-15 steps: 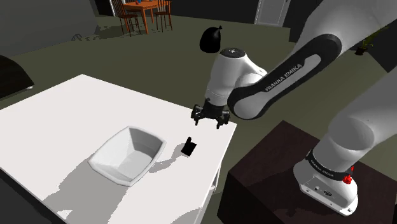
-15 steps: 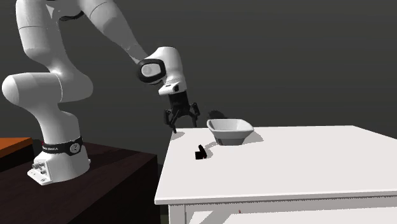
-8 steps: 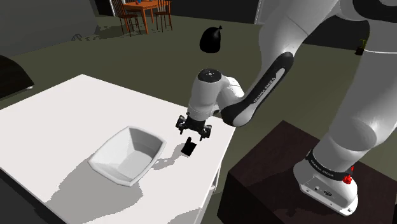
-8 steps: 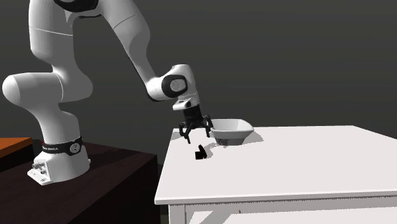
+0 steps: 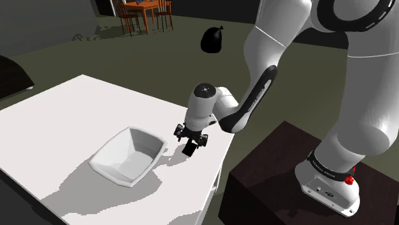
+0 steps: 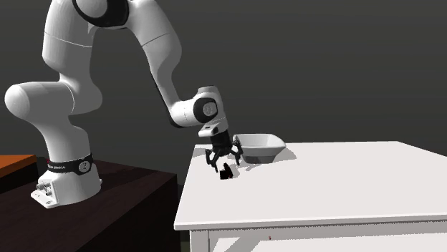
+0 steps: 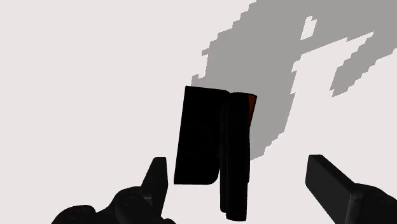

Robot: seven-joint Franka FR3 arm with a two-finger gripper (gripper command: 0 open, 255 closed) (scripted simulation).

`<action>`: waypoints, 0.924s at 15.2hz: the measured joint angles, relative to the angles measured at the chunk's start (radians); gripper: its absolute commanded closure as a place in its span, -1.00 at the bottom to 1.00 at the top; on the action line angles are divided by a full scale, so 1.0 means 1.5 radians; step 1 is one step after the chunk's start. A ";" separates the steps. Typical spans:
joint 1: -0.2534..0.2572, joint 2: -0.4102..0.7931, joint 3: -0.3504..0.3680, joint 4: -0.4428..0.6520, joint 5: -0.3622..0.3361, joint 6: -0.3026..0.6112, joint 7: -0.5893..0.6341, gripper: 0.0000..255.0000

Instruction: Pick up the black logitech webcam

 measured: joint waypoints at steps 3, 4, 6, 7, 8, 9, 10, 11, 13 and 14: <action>0.012 0.013 -0.015 0.006 -0.020 0.006 0.016 1.00; 0.013 0.014 -0.017 0.007 -0.022 0.007 0.018 1.00; 0.014 0.015 -0.018 0.008 -0.024 0.008 0.019 1.00; 0.014 0.015 -0.019 0.008 -0.024 0.008 0.019 1.00; 0.014 0.014 -0.019 0.008 -0.025 0.008 0.020 1.00; 0.014 0.015 -0.019 0.008 -0.025 0.008 0.020 1.00; 0.014 0.014 -0.019 0.008 -0.025 0.008 0.020 1.00; 0.014 0.014 -0.019 0.008 -0.025 0.008 0.020 1.00; 0.009 0.009 -0.013 0.005 -0.016 0.005 0.013 1.00; 0.002 0.002 -0.004 0.001 -0.006 0.002 0.004 1.00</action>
